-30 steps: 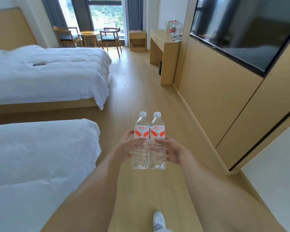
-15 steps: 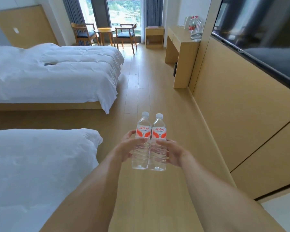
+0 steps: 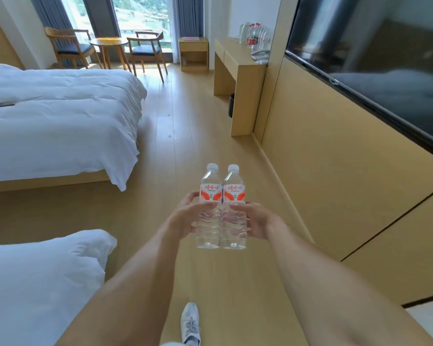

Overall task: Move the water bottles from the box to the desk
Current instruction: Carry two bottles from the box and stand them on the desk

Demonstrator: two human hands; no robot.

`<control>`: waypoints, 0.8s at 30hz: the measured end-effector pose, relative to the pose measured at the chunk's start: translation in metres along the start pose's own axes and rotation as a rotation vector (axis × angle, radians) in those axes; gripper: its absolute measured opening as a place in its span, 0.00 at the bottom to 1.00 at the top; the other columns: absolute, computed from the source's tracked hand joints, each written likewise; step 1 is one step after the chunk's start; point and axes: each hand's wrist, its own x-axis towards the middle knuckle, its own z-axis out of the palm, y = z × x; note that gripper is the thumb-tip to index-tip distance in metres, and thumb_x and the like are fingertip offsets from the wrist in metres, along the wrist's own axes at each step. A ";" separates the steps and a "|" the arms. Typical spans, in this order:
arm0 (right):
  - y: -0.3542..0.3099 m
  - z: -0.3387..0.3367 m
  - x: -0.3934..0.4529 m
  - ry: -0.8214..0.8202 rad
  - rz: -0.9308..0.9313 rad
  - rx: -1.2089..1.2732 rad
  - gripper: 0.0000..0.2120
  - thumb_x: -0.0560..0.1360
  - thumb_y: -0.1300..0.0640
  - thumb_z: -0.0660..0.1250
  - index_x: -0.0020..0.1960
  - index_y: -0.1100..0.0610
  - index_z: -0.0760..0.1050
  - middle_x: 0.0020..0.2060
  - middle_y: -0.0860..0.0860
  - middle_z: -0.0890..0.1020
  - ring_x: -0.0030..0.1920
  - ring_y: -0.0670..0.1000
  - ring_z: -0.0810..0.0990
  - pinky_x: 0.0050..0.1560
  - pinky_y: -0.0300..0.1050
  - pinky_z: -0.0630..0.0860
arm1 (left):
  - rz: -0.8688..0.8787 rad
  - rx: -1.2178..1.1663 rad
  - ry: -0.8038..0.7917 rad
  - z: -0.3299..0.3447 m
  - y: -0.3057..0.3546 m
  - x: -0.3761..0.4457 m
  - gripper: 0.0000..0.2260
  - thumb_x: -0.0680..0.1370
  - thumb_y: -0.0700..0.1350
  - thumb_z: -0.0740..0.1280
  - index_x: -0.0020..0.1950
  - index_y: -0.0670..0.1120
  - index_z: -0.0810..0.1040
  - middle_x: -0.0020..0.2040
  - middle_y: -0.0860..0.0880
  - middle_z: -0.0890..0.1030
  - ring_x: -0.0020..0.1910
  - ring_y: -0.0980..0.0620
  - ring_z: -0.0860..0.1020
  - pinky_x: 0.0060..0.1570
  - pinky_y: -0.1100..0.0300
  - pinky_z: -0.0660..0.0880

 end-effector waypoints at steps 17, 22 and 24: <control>-0.178 0.036 0.211 0.106 -0.015 0.019 0.21 0.73 0.55 0.75 0.64 0.58 0.77 0.56 0.58 0.85 0.52 0.58 0.84 0.46 0.53 0.82 | 0.020 -0.044 -0.091 -0.100 0.144 0.236 0.28 0.64 0.47 0.80 0.62 0.56 0.76 0.54 0.45 0.86 0.55 0.40 0.84 0.58 0.31 0.76; -0.218 0.037 0.271 0.063 -0.009 0.006 0.21 0.73 0.55 0.75 0.64 0.57 0.77 0.54 0.57 0.85 0.49 0.56 0.84 0.46 0.53 0.82 | 0.023 -0.069 -0.043 -0.125 0.174 0.289 0.24 0.71 0.42 0.77 0.64 0.55 0.75 0.54 0.44 0.86 0.54 0.41 0.84 0.57 0.32 0.76; -0.234 0.036 0.300 0.054 -0.009 0.000 0.21 0.73 0.56 0.75 0.65 0.57 0.76 0.51 0.55 0.85 0.47 0.55 0.84 0.49 0.56 0.82 | 0.011 -0.059 -0.024 -0.136 0.186 0.313 0.24 0.73 0.41 0.77 0.65 0.55 0.75 0.55 0.44 0.85 0.54 0.40 0.84 0.57 0.32 0.76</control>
